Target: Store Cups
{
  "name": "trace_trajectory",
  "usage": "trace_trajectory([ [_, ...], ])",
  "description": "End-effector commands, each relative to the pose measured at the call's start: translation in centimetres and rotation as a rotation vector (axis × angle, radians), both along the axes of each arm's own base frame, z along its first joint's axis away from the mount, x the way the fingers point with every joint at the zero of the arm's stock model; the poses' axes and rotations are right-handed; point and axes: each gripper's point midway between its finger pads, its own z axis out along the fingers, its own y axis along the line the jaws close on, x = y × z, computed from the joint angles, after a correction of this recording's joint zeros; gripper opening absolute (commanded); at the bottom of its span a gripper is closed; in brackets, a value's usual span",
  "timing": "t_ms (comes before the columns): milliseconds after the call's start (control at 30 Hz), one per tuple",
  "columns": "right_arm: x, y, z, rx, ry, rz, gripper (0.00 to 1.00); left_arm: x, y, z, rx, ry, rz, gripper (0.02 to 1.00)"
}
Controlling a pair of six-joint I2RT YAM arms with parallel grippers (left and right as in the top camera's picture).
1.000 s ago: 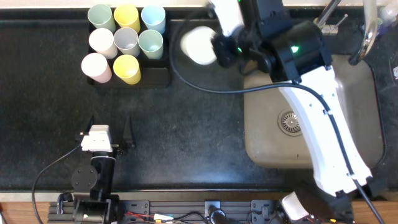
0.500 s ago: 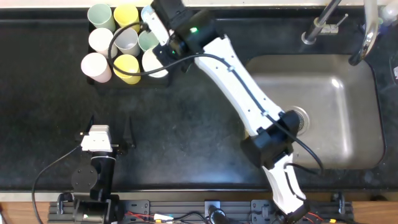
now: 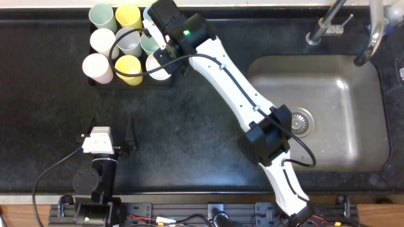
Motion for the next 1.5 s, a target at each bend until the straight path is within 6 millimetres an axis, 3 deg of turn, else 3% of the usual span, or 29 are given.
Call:
trace_trajectory([
  [33,0.4,1.0,0.2,0.012,-0.03,0.003,0.045,0.0,0.0,0.2,0.019,-0.009,0.003,0.998],
  [433,0.5,1.4,-2.3,-0.029,-0.009,0.01,0.045,0.0,0.0,0.2,0.019,-0.009,0.003,0.998],
  [1267,0.4,1.2,-4.4,-0.093,0.002,0.035,0.045,0.0,0.0,0.2,0.019,-0.008,0.003,0.998],
  [1300,0.4,1.2,-4.4,-0.092,0.0,0.035,0.159,0.0,0.0,0.2,0.019,-0.009,0.003,0.998],
  [1367,0.4,1.2,-4.4,-0.09,-0.001,0.035,0.507,0.0,0.0,0.2,0.019,-0.008,0.003,0.998],
  [1400,0.5,1.2,-4.4,-0.089,-0.002,0.034,0.619,0.0,0.0,0.2,0.019,-0.009,0.003,0.998],
  [1500,0.5,1.2,-4.4,-0.089,-0.002,0.034,0.638,0.0,0.0,0.2,0.019,-0.009,0.003,0.998],
])
